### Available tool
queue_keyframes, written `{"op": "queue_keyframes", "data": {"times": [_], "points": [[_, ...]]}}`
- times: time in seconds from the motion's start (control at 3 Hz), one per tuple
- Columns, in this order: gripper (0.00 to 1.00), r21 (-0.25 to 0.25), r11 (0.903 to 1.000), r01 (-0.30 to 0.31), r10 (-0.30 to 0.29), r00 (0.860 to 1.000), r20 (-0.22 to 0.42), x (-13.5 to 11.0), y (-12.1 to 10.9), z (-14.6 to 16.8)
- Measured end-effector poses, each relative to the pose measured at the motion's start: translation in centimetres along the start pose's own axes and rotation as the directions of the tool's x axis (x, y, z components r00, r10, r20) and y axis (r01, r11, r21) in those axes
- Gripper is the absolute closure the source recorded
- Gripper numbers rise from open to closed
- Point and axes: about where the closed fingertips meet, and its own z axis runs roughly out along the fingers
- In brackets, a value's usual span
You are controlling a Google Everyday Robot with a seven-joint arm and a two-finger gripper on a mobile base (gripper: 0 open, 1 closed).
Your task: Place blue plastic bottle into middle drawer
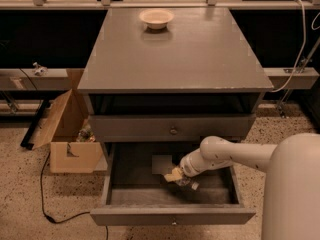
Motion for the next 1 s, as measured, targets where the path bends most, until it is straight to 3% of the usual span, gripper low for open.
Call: {"op": "queue_keyframes", "data": {"times": [0.33,0.67,1.0], "points": [[0.11,0.021,0.9998,-0.006,0.005,1.000,0.010,0.1,-0.4,-0.1],[0.00,0.040,0.9991,-0.012,0.010,0.999,0.045,0.5,-0.2,-1.5],[0.00,0.034,0.9989,-0.033,0.029,0.993,0.113,2.1,0.7,-4.6]]}}
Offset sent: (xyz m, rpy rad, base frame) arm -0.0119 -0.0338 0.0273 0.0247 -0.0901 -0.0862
